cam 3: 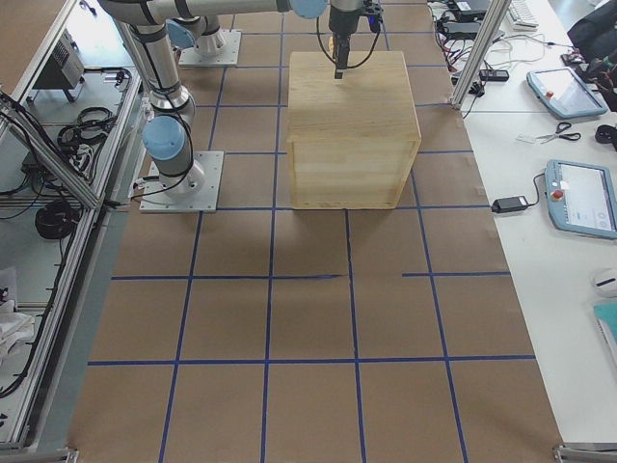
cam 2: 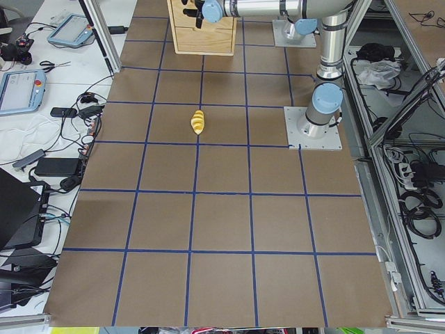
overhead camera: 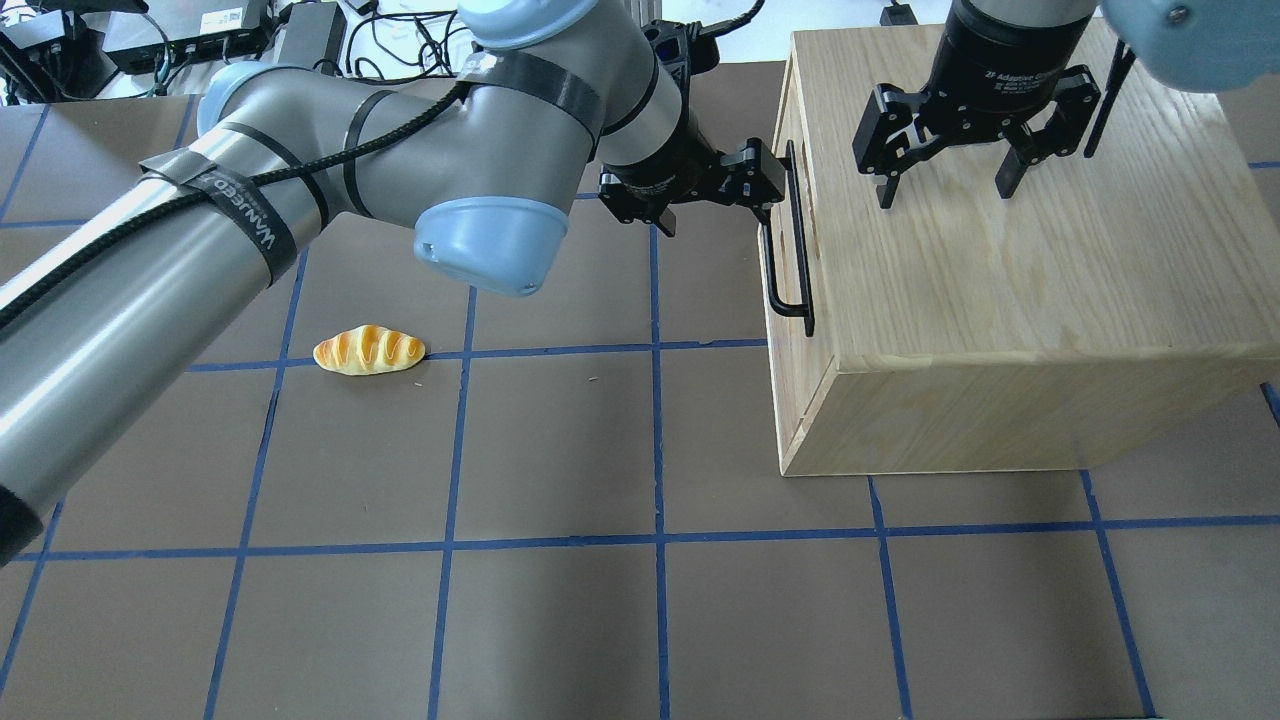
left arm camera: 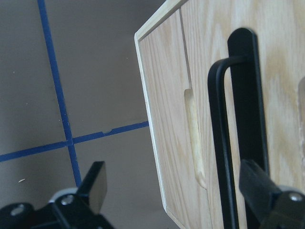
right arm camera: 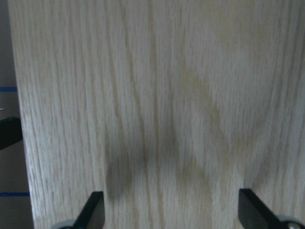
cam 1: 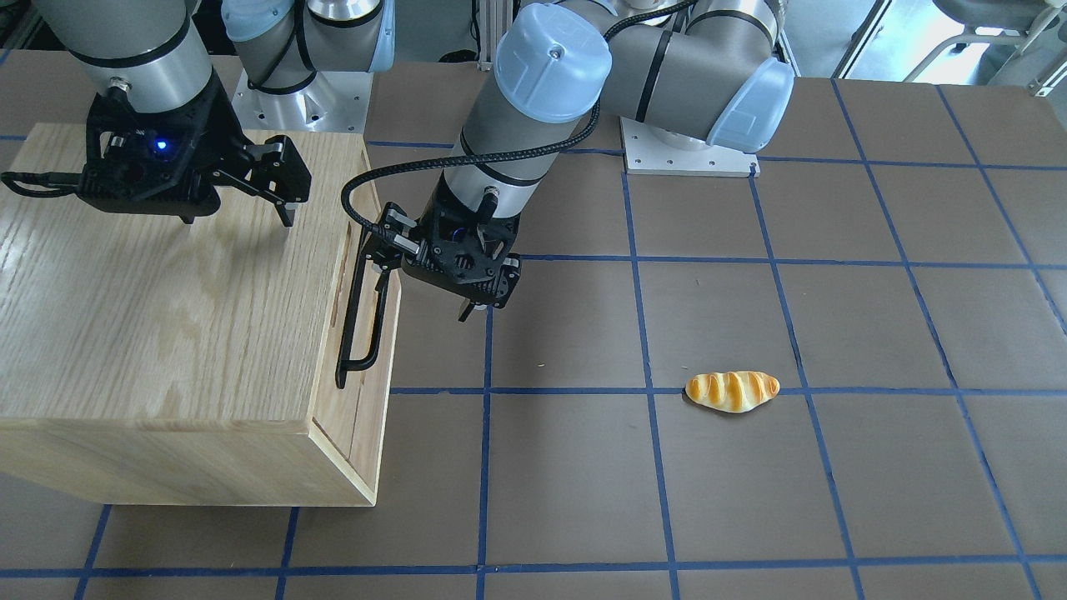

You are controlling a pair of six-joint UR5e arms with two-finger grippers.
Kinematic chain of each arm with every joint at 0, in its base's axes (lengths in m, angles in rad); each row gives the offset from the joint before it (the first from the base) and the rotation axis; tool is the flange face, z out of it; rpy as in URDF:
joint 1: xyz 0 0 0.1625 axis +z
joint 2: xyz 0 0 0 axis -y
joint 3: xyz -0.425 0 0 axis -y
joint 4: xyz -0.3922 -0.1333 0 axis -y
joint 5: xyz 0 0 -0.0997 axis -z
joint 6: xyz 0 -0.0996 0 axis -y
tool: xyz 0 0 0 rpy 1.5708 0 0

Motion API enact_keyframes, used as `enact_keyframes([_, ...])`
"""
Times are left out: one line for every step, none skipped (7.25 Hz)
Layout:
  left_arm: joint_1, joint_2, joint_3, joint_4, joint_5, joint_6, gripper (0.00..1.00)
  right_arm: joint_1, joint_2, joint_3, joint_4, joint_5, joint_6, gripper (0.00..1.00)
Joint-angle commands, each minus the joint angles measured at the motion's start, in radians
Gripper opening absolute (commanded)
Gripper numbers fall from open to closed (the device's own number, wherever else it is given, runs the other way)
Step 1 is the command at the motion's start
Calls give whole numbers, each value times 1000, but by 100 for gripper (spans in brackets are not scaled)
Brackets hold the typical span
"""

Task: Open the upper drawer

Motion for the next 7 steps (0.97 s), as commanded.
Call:
enact_keyframes([-11,-13,-2,0,0,0,100,0,0,1,0,0,0,100])
enact_keyframes([-14,-24,0,2,2,0,100,0,0,0,0,0,0,100])
enact_keyframes([-14,-29,1,2,0,0,100,0,0,0,0,0,0,100])
enact_keyframes([-16,-30,1,2,0,-2,100,0,0,1,0,0,-1,100])
enact_keyframes([-16,-30,1,2,0,-2,100,0,0,1,0,0,-1,100])
enact_keyframes([-16,-34,1,0,0,-2,100,0,0,1,0,0,0,100])
enact_keyframes([-16,-38,1,0,0,0,100,0,0,0,0,0,0,100])
